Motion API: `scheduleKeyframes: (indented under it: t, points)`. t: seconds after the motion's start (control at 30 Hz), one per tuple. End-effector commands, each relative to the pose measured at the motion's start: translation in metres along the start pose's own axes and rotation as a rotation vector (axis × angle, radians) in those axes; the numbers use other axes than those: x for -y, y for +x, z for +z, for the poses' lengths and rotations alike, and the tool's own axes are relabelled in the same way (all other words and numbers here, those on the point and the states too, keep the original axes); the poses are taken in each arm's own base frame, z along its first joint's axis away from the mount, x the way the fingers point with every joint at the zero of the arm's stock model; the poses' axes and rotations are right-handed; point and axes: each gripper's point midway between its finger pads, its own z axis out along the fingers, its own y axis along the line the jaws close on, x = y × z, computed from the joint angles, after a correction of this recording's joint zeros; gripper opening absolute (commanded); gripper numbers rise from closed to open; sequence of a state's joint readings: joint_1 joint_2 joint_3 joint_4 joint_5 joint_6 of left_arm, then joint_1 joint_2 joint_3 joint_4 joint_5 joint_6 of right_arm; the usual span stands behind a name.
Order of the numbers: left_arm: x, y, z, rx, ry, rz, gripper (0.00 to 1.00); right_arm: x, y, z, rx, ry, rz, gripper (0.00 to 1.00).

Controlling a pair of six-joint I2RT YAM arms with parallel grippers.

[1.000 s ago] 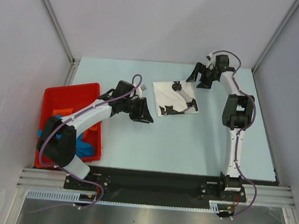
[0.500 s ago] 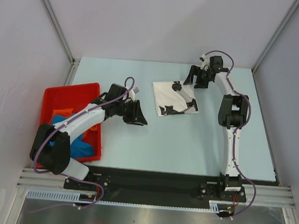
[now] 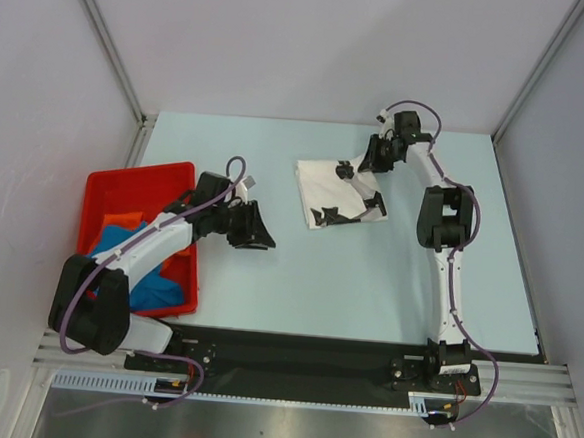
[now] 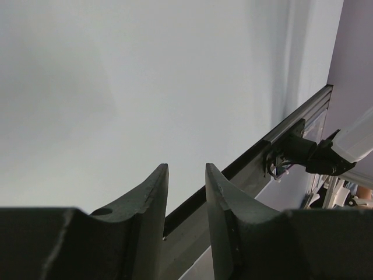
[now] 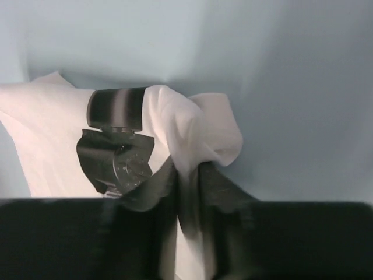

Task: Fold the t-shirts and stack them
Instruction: Neatly place the folded tshirt to the corner

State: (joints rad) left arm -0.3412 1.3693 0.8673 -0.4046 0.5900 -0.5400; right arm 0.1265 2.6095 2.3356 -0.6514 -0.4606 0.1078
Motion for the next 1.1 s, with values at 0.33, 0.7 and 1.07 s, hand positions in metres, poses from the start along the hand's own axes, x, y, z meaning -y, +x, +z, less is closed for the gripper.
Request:
scheduleKeyframes:
  t: [0.33, 0.7, 1.07]
  points:
    - [-0.014, 0.032, -0.001, -0.016, 0.034, -0.019, 0.38, 0.05, -0.029, -0.101, 0.03, 0.005, -0.071, 0.0]
    - [-0.03, 0.05, 0.01, -0.076, 0.02, -0.049, 0.37, 0.139, -0.085, -0.16, 0.222, 0.214, -0.252, 0.0]
    - [-0.043, 0.06, 0.023, -0.156, 0.011, -0.051, 0.36, 0.219, -0.136, -0.2, 0.361, 0.522, -0.476, 0.0]
